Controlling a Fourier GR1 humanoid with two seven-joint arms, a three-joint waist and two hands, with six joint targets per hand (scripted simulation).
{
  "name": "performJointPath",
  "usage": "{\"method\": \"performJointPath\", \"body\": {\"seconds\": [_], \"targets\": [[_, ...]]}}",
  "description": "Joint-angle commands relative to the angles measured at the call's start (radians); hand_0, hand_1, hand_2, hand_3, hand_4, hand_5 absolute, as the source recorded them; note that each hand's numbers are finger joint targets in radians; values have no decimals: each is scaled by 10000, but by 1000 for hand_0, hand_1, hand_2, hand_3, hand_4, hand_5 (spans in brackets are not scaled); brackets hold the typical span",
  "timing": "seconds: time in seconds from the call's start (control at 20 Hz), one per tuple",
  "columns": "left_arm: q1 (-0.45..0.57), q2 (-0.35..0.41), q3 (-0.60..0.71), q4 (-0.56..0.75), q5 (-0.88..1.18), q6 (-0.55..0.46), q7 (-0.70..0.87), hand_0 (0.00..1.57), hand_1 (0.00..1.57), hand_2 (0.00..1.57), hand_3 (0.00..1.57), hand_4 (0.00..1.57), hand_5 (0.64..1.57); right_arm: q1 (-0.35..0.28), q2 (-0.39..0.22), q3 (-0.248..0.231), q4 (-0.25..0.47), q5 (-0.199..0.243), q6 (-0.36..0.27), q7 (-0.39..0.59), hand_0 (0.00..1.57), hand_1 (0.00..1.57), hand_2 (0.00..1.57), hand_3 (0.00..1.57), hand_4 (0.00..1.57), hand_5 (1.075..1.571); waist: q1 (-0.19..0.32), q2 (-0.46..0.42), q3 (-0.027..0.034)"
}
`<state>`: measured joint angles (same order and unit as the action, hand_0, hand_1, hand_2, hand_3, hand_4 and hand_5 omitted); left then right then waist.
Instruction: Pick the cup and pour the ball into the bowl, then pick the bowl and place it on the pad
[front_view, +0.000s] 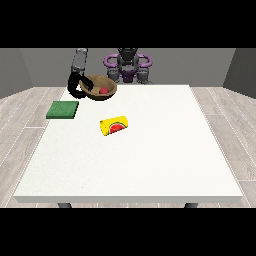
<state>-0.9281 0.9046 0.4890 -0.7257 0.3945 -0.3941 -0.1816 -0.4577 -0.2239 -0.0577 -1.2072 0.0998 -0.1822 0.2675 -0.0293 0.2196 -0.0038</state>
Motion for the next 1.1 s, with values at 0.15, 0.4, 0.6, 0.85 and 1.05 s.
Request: {"method": "performJointPath", "body": {"seconds": [0.15, 0.4, 0.6, 0.85, 1.05], "targets": [[394, 596, 370, 259, 188, -515, -606, 0, 0, 0, 0, 0, 1539, -392, -1120, -672, 553, -296, 973, -140, 1571, 1571, 1571, 1571, 1299, 1520, -111, 614, 37], [-214, 400, 88, -188, 58, 271, -388, 0, 0, 0, 0, 0, 1537, -1229, -1335, -791, 1294, -79, 1012, -671, 1571, 1571, 1571, 1571, 1299, 1520, -221, 1036, 46], [-70, 497, 141, -607, 216, 244, -192, 0, 0, 0, 0, 0, 1531, -1339, -2682, -1959, 2404, -742, 1946, -1617, 1571, 1571, 1571, 1571, 1305, 1533, -21, 1179, 49], [-236, 686, 165, -1143, 440, 266, 176, 0, 0, 0, 0, 0, 1534, -1598, -3333, -2963, 3757, -1537, 2761, -2813, 1571, 1571, 1571, 1174, 1287, 1534, 113, 1689, 55], [-200, 298, -124, -1911, 312, 1038, 470, 0, 0, 0, 0, 145, 1533, -1664, -3171, -2934, 4748, -1471, 2980, -3481, 1571, 1571, 1571, 935, 1295, 1543, 203, 1583, 58]]}}
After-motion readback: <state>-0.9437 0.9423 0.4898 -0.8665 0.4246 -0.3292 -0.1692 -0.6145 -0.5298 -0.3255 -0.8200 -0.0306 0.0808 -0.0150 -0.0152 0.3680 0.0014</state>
